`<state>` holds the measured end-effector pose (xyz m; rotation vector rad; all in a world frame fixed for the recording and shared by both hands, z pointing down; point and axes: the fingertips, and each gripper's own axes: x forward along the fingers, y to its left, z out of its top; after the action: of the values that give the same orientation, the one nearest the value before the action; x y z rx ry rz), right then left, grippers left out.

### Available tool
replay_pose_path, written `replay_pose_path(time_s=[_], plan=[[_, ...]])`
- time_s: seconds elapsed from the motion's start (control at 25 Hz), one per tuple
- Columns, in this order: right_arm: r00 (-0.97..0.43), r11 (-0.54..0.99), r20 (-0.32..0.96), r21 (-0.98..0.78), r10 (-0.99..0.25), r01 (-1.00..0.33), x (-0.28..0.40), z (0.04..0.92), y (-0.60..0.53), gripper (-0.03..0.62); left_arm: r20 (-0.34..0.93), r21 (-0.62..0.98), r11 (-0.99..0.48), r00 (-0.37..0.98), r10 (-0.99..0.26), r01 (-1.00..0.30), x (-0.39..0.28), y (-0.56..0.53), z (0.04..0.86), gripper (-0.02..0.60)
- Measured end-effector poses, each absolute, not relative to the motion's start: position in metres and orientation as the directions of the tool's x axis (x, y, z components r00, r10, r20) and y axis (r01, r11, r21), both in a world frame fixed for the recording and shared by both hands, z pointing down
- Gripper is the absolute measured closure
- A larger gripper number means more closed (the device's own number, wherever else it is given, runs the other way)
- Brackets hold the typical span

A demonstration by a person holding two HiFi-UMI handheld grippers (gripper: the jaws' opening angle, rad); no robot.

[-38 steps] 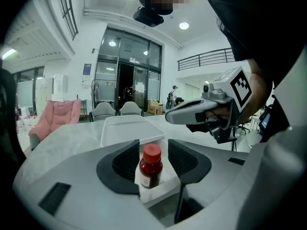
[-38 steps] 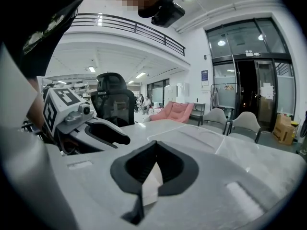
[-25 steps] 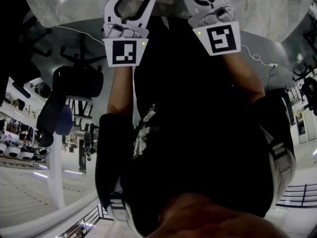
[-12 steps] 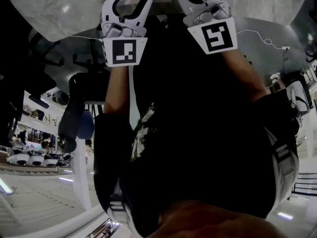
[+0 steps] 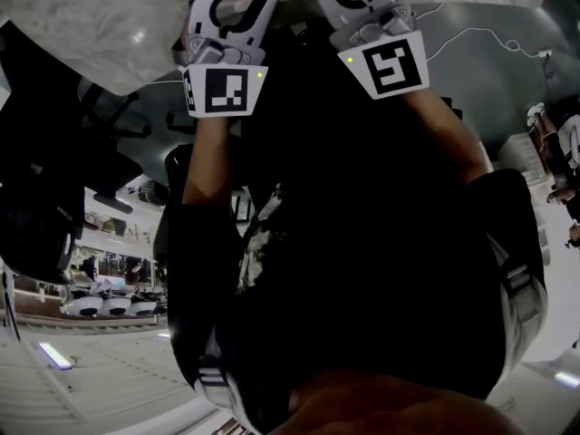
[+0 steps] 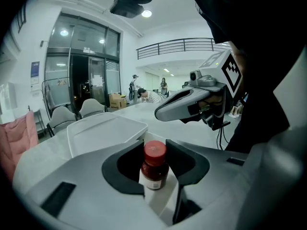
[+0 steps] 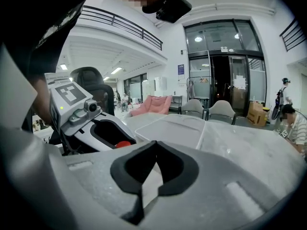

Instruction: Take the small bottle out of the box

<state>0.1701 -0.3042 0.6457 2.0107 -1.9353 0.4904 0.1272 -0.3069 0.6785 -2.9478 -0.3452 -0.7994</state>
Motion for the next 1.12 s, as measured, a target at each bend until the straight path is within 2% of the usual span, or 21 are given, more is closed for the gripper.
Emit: replay_pose_path(time_s=[0.2,0.56,0.8,0.96,1.12], plan=[[0.110,-0.122,0.460,0.002,-0.881,-0.992,0.167,0.646,-0.302,0.599,0.464,0.041,-0.966,0.852,0.243,0.253,0.127,-0.319,0.675,0.431],[0.209,-0.217,0.437,0.032,-0.875,-0.976,0.143,0.622,-0.300,0.599,0.420,0.013,-0.944,0.855,0.304,0.329,0.116,-0.322,0.645,0.431],[0.243,-0.252,0.416,0.035,-0.876,-0.967,0.139,0.611,-0.296,0.599,0.404,0.030,-0.948,0.864,0.300,0.316,0.113,-0.326,0.627,0.431],[0.212,-0.216,0.387,0.033,-0.897,-0.976,0.129,0.601,-0.299,0.599,0.421,0.023,-0.966,0.874,0.244,0.258,0.103,-0.332,0.619,0.431],[0.138,-0.094,0.374,0.132,-0.917,-0.987,0.126,0.590,-0.292,0.599,0.418,0.033,-0.982,0.890,0.183,0.186,0.104,-0.329,0.605,0.431]])
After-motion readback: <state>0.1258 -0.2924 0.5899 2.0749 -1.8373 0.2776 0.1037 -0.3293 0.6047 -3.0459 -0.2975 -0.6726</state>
